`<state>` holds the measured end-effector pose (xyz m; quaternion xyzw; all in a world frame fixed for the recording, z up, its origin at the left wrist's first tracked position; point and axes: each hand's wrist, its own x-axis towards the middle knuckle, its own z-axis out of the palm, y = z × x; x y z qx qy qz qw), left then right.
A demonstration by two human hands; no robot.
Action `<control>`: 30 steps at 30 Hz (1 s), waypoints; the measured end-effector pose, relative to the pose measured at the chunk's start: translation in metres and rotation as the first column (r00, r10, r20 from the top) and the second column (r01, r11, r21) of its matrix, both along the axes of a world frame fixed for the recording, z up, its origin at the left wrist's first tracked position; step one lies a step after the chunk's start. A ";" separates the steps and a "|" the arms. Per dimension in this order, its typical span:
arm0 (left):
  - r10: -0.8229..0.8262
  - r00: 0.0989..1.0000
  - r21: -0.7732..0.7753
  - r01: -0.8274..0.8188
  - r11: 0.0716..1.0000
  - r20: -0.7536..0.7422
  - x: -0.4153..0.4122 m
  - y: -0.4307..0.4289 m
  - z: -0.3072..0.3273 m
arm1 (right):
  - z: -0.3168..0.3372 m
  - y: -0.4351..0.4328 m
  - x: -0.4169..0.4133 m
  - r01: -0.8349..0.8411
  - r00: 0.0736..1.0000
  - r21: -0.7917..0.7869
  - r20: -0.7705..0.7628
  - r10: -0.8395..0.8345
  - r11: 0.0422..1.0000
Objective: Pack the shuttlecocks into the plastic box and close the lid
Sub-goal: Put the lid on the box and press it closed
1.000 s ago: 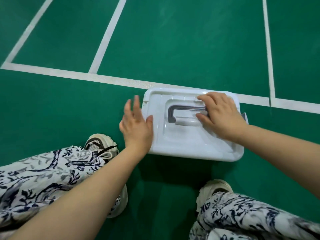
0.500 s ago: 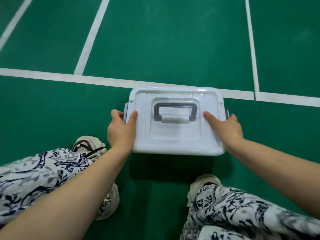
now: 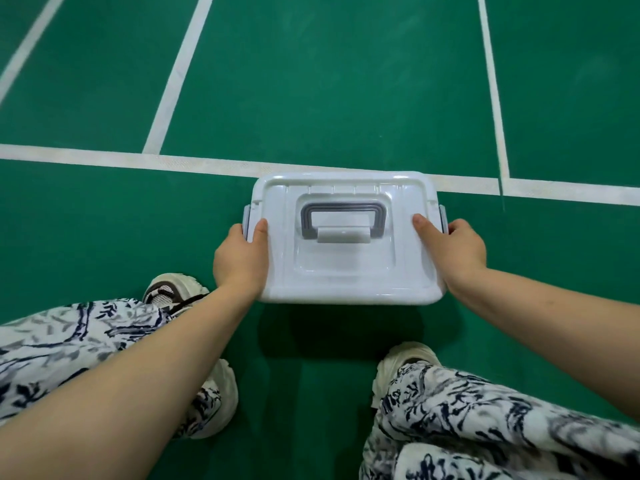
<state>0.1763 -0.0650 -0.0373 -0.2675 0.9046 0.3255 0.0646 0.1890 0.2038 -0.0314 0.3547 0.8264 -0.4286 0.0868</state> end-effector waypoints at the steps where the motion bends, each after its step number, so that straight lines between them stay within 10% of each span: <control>1: -0.011 1.000 -0.020 0.011 1.000 -0.006 0.000 0.000 0.001 | 0.000 0.000 0.000 -0.022 1.000 0.025 0.000 0.022 0.999; 21: -0.110 0.990 -0.107 0.100 0.989 -0.093 -0.019 0.010 0.001 | 0.000 0.010 -0.007 -0.076 0.995 0.184 -0.048 0.086 0.980; 30: -0.200 0.978 -0.219 0.210 0.953 0.066 -0.030 0.023 0.013 | 0.017 0.015 -0.025 -0.393 0.919 0.435 0.214 0.331 0.810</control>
